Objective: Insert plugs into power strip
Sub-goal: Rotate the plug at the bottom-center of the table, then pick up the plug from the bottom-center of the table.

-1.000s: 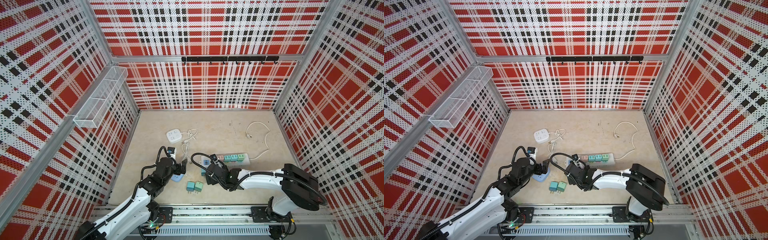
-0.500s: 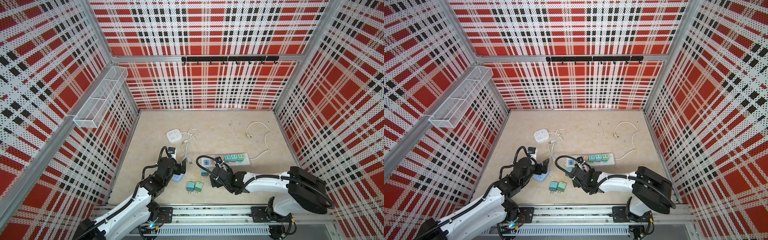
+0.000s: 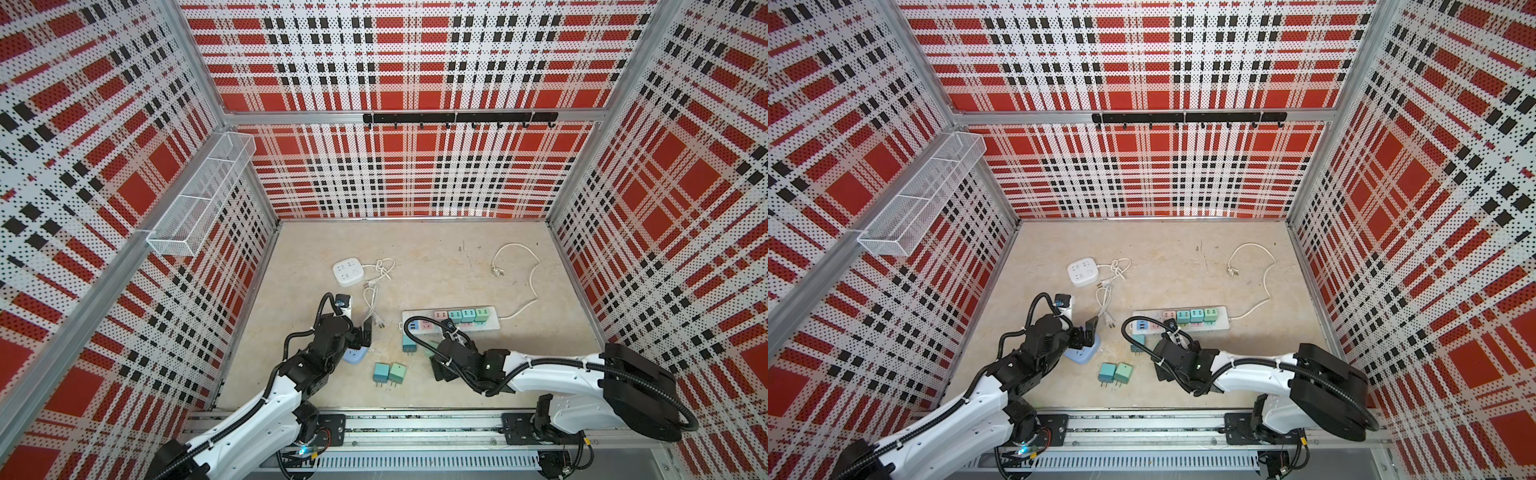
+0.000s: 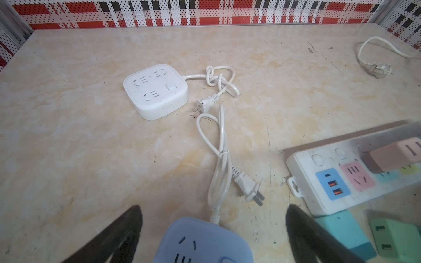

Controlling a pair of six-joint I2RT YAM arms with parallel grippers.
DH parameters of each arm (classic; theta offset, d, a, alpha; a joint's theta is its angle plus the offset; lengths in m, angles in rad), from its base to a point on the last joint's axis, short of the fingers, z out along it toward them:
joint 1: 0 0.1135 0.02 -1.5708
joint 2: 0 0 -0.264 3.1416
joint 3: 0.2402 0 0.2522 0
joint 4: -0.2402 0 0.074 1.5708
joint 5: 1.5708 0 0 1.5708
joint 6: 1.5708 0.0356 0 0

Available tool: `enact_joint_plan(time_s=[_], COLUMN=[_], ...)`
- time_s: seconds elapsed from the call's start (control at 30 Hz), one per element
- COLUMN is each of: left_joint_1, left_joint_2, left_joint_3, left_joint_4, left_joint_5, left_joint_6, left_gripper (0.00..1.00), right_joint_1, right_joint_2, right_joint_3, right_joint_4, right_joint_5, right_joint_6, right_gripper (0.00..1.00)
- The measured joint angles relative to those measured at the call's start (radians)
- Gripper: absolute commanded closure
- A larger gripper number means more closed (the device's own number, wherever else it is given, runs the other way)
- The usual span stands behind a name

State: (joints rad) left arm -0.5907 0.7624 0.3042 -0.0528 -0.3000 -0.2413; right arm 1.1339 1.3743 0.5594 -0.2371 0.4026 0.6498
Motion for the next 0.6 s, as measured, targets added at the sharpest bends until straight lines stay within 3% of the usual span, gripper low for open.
enact_joint_plan(time_s=[0.17, 0.37, 0.6], left_joint_1=[0.000, 0.000, 0.000], left_joint_2=[-0.006, -0.012, -0.013], left_joint_3=[0.000, 0.000, 0.000], left_joint_4=[0.000, 0.000, 0.000], left_joint_5=[0.000, 0.000, 0.001], left_joint_6=[0.000, 0.003, 0.003], left_gripper=[0.01, 0.01, 0.01], right_joint_1=[-0.024, -0.045, -0.046], right_joint_2=[0.105, 0.147, 0.157], right_joint_3=[0.035, 0.065, 0.065], right_joint_4=[0.038, 0.072, 0.099], right_joint_5=[-0.026, -0.039, -0.060], right_joint_6=[-0.024, -0.044, -0.052], right_gripper=[0.10, 0.35, 0.45])
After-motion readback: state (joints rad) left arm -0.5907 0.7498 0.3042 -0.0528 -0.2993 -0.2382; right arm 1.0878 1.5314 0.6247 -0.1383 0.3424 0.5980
